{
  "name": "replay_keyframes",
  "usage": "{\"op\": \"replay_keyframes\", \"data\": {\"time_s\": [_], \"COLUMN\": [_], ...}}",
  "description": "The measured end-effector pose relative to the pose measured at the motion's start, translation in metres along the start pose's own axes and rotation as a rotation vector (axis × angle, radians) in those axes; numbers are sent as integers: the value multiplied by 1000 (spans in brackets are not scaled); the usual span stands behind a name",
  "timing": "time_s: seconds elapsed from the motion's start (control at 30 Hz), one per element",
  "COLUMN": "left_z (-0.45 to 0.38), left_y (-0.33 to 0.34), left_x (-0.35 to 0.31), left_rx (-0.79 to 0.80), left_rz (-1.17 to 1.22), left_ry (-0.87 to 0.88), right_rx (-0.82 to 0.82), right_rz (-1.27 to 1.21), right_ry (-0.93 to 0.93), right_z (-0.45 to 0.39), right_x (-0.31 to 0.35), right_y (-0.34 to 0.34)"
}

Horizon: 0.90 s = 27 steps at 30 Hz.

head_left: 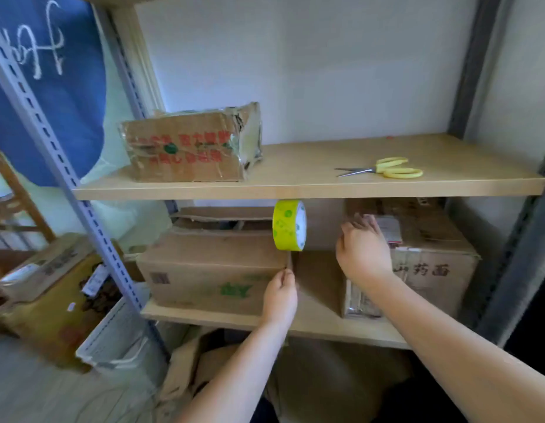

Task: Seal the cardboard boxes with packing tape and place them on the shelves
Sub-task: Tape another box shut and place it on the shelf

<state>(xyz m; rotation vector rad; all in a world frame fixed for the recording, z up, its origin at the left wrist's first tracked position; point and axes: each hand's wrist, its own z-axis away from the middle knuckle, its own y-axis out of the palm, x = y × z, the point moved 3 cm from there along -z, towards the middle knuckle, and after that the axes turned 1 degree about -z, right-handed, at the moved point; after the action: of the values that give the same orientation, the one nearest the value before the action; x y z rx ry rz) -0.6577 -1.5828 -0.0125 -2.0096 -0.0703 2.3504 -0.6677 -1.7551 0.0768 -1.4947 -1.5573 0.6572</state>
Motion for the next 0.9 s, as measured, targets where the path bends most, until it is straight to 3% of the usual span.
{"op": "replay_keyframes", "data": {"time_s": [0.13, 0.23, 0.33, 0.5, 0.8, 0.9], "left_z": [26, 50, 53, 35, -70, -113], "left_y": [-68, -109, -145, -187, -254, -274], "left_x": [7, -1, 3, 13, -17, -33], "left_rx": [-113, -153, -248, -365, -599, -609], "left_rz": [-200, -299, -399, -474, -684, -754], "left_ry": [45, 79, 120, 166, 137, 61], "right_rx": [136, 286, 395, 425, 426, 432], "right_rz": [-9, -91, -306, -499, -937, -1061], "right_ry": [-183, -219, -111, 32, 547, 702], "right_z": [35, 54, 65, 66, 17, 6], "right_x": [49, 71, 86, 102, 104, 99], "right_y": [26, 42, 53, 72, 122, 142]}}
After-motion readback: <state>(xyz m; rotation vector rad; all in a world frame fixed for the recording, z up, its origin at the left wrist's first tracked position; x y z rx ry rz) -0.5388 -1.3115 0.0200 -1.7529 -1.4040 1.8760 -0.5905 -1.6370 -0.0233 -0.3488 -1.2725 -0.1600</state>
